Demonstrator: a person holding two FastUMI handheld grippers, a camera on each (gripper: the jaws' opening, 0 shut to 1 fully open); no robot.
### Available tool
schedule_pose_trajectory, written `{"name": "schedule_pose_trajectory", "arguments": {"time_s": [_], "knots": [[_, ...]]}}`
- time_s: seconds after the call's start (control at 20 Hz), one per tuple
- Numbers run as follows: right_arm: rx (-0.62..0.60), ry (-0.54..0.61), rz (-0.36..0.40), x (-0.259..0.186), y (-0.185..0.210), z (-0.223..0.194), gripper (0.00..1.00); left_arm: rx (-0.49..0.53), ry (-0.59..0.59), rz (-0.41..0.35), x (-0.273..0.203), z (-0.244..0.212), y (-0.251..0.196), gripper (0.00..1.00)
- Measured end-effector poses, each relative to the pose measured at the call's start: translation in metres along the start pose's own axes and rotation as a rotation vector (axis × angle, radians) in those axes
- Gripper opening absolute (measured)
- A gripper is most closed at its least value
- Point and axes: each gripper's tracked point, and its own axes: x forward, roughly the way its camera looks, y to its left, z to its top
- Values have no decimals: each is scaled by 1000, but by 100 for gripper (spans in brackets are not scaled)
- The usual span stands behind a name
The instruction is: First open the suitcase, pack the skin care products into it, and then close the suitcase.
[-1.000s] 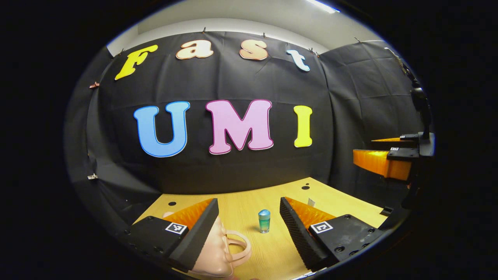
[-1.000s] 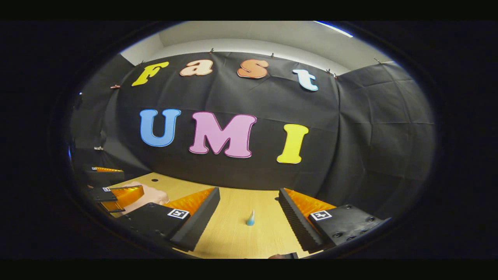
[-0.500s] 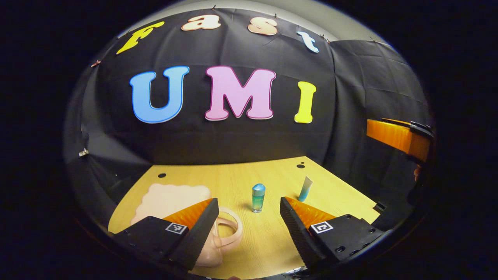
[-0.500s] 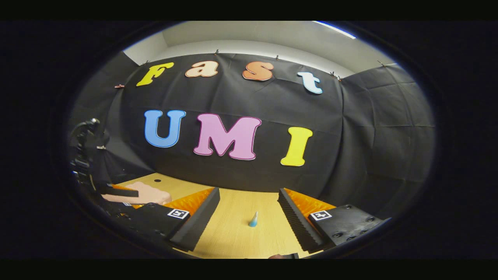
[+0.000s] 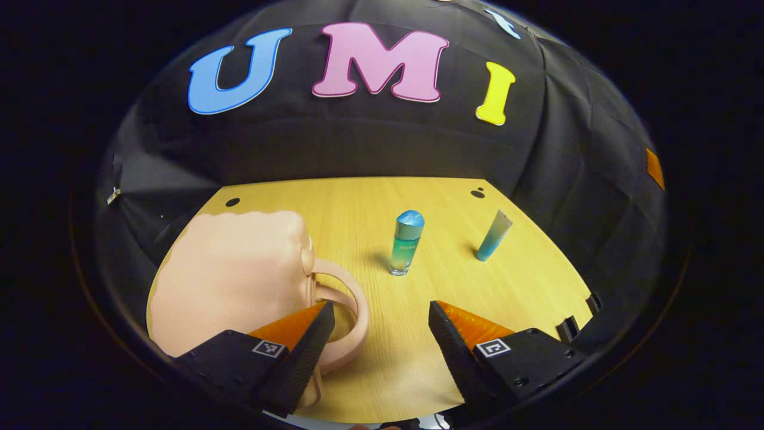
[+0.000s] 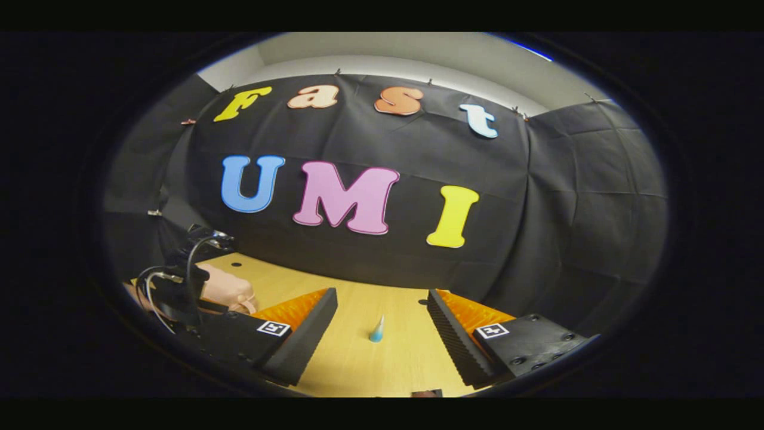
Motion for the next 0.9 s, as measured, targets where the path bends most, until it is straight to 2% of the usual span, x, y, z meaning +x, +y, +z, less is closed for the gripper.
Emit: {"name": "schedule_pose_trajectory", "arguments": {"time_s": [0.15,0.3,0.4,0.5,0.6,0.9], "knots": [[17,35,23,22,-11,-14,96,-36,79,36,25,-9,2,98],[35,47,45,45,-19,-17,96,-8,86,77,41,-1,8,92],[38,47,57,57,-24,-19,96,-26,115,51,50,-5,4,87],[39,54,64,65,-31,-24,96,-72,176,80,58,-20,17,55],[49,76,71,72,-35,-33,97,-110,241,43,57,-27,14,18],[100,125,100,85,-38,-53,96,-83,253,-2,31,14,9,10]]}}
